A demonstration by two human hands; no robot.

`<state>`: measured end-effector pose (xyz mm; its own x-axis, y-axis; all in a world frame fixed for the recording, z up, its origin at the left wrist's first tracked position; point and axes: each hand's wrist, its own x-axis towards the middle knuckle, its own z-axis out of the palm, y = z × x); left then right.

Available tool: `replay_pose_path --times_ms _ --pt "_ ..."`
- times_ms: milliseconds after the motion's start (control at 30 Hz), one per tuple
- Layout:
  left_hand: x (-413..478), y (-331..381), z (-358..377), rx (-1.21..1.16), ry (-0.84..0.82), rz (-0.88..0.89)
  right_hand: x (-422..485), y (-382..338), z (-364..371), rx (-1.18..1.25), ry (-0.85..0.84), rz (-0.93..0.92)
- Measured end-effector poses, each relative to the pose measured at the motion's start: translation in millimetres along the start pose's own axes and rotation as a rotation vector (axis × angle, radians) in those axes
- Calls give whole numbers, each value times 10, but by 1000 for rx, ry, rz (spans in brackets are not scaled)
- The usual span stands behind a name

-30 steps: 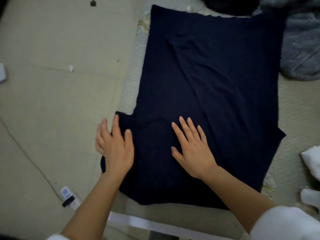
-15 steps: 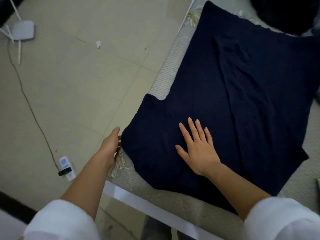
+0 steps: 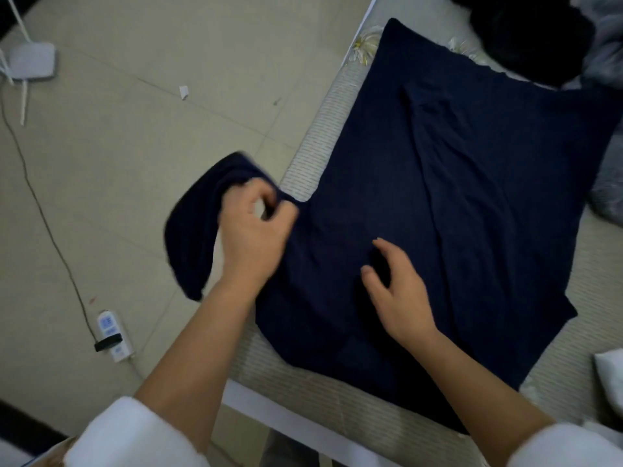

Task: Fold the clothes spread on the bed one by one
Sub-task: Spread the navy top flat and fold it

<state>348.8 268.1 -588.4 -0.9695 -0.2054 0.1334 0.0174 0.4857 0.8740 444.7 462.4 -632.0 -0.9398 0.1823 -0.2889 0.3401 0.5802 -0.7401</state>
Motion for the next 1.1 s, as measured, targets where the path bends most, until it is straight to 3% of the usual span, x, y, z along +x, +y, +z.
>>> replay_pose_path --times_ms 67,133,233,300,367,467,600,800,900,1033,1100 --pt "-103 149 218 156 -281 318 -19 54 -103 157 218 116" --pt "-313 163 427 336 -613 522 -21 125 -215 256 376 208" --pt "-735 -62 543 589 -949 518 -16 245 -345 284 449 285" --pt "-901 -217 498 541 -954 417 -9 266 -386 266 410 277" --pt "-940 -299 438 528 -894 426 26 222 -393 207 340 213" --pt "-880 -385 313 643 -785 363 153 41 -352 105 235 72" --pt "-829 -550 157 775 -814 203 462 -294 -166 23 164 -79" --pt "-924 -614 213 844 -792 188 1071 -617 110 -7 -33 209" --pt "-947 -631 239 822 -772 186 1357 -708 -41 303 40 326" --pt "-947 -620 261 813 -772 173 1367 -682 -609 847 517 315" --pt "-943 -609 261 835 -789 174 1134 -507 -844 1131 557 376"
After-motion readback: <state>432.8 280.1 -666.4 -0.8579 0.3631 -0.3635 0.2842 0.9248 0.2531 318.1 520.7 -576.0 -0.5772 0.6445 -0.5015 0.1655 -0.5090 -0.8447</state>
